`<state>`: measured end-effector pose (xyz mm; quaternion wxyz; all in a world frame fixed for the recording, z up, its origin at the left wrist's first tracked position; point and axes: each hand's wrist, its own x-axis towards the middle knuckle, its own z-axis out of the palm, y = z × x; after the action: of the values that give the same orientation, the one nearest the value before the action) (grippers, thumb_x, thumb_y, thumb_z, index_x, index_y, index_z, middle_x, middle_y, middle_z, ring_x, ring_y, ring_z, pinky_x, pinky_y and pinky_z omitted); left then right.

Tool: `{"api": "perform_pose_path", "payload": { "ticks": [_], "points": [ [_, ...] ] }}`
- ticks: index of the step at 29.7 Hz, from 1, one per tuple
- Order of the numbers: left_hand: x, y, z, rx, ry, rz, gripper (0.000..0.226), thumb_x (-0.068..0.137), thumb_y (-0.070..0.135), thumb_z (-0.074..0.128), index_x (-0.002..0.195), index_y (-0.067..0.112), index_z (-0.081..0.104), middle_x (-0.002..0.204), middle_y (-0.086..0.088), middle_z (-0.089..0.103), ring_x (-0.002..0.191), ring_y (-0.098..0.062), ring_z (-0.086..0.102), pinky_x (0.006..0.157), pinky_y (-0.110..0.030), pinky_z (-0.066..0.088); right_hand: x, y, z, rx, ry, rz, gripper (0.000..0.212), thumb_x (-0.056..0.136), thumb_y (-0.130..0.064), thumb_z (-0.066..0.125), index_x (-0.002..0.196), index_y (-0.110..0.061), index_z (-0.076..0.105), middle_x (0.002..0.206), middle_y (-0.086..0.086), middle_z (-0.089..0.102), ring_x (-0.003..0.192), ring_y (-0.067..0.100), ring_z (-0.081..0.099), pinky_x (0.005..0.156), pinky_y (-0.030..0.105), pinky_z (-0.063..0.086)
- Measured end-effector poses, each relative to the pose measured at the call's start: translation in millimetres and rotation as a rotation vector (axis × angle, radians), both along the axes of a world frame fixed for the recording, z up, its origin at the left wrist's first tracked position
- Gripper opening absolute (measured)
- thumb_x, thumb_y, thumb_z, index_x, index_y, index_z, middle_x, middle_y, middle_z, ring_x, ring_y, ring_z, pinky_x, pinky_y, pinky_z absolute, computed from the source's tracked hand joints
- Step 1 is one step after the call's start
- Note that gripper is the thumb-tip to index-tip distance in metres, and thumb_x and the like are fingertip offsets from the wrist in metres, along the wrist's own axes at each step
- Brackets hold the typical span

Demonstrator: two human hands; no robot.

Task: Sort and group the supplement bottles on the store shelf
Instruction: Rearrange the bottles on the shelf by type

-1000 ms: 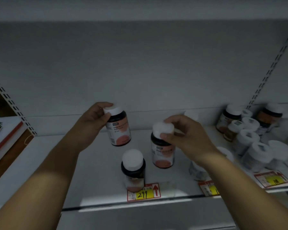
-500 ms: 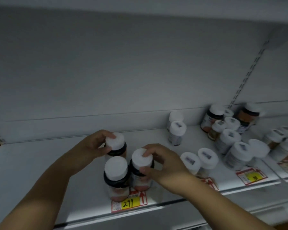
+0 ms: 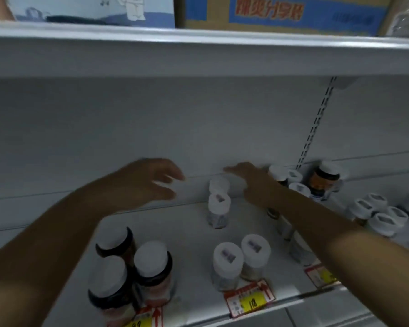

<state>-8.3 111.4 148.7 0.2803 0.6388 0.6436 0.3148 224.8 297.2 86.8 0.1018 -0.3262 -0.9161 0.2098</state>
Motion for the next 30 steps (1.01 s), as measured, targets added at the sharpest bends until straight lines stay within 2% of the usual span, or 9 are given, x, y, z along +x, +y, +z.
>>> {"api": "perform_pose_path", "payload": {
  "ticks": [3,6,9,15,17,21,24,27,30],
  "points": [
    [59.0,52.7,-23.0,-0.224,0.299,-0.023,0.047,0.078,0.015,0.074,0.122,0.021,0.057,0.129,-0.002,0.054,0.113,-0.015,0.053,0.084,-0.017,0.042,-13.1,21.1,-13.0,0.094,-0.258,0.117,0.069,0.085,-0.004,0.053,0.146,-0.024,0.027,0.149,0.015,0.022,0.131,0.033,0.038,0.106,0.037,0.035],
    [84.2,84.1,-54.9,-0.307,0.404,0.051,0.07,0.078,0.026,0.074,0.138,0.015,0.039,0.143,-0.006,0.043,0.127,-0.021,0.043,0.09,-0.018,0.034,-22.3,30.7,-23.4,0.12,-0.233,0.078,0.057,0.087,-0.023,0.061,0.139,-0.022,0.04,0.142,0.015,0.03,0.125,0.034,0.043,0.105,0.04,0.036],
    [90.2,96.4,-75.7,-0.238,0.354,0.154,0.069,0.073,0.024,0.078,0.132,0.009,0.044,0.137,-0.012,0.05,0.122,-0.024,0.05,0.085,-0.02,0.035,-25.9,34.7,-36.4,0.101,-0.149,0.072,0.052,0.083,-0.035,0.064,0.131,-0.018,0.05,0.134,0.015,0.044,0.122,0.03,0.048,0.104,0.037,0.038],
    [99.9,91.0,-82.5,-0.11,0.289,0.326,0.056,0.073,0.02,0.079,0.122,0.007,0.055,0.126,-0.013,0.058,0.11,-0.023,0.055,0.079,-0.021,0.037,-22.3,35.5,-44.8,-0.052,0.114,0.059,0.034,0.081,-0.024,0.065,0.108,-0.006,0.055,0.117,0.015,0.06,0.108,0.028,0.057,0.087,0.032,0.042],
    [97.9,82.9,-64.3,-0.036,0.147,0.399,0.045,0.076,0.019,0.076,0.117,0.009,0.061,0.119,-0.011,0.062,0.104,-0.019,0.058,0.077,-0.019,0.038,-15.2,34.4,-33.5,-0.127,0.231,0.02,0.03,0.079,-0.021,0.068,0.102,-0.007,0.058,0.107,0.013,0.062,0.098,0.025,0.058,0.077,0.029,0.043],
    [93.8,43.3,-22.8,0.043,-0.596,0.315,0.034,0.072,0.023,0.072,0.106,0.022,0.07,0.099,0.0,0.075,0.087,-0.01,0.072,0.066,-0.026,0.058,26.9,16.7,5.1,-0.673,0.674,-0.045,0.014,0.074,-0.015,0.074,0.08,-0.02,0.062,0.077,0.007,0.062,0.068,0.019,0.059,0.06,0.026,0.047],
    [104.6,22.3,-8.6,0.08,-0.672,0.166,0.022,0.077,0.026,0.07,0.097,0.035,0.075,0.096,0.004,0.077,0.089,-0.014,0.072,0.064,-0.028,0.058,61.8,-5.0,23.0,-0.94,0.818,0.099,0.013,0.074,-0.008,0.069,0.074,-0.02,0.066,0.071,0.001,0.067,0.068,0.016,0.066,0.059,0.025,0.053],
    [116.2,15.5,-4.9,0.11,-0.703,0.129,0.03,0.082,0.024,0.052,0.099,0.036,0.074,0.097,0.003,0.077,0.089,-0.016,0.072,0.064,-0.031,0.058,81.3,-21.8,32.3,-1.036,0.834,0.197,0.016,0.067,-0.013,0.074,0.079,-0.018,0.065,0.069,-0.002,0.067,0.066,0.012,0.065,0.057,0.023,0.052],
    [119.7,8.3,-3.8,0.164,-0.684,0.117,0.029,0.08,0.023,0.057,0.102,0.034,0.073,0.099,0.003,0.076,0.09,-0.017,0.071,0.065,-0.03,0.058,89.0,-28.1,35.1,-1.093,0.857,0.197,0.016,0.069,-0.017,0.064,0.085,-0.018,0.066,0.072,-0.002,0.067,0.066,0.012,0.065,0.055,0.024,0.051]
  ]
}}
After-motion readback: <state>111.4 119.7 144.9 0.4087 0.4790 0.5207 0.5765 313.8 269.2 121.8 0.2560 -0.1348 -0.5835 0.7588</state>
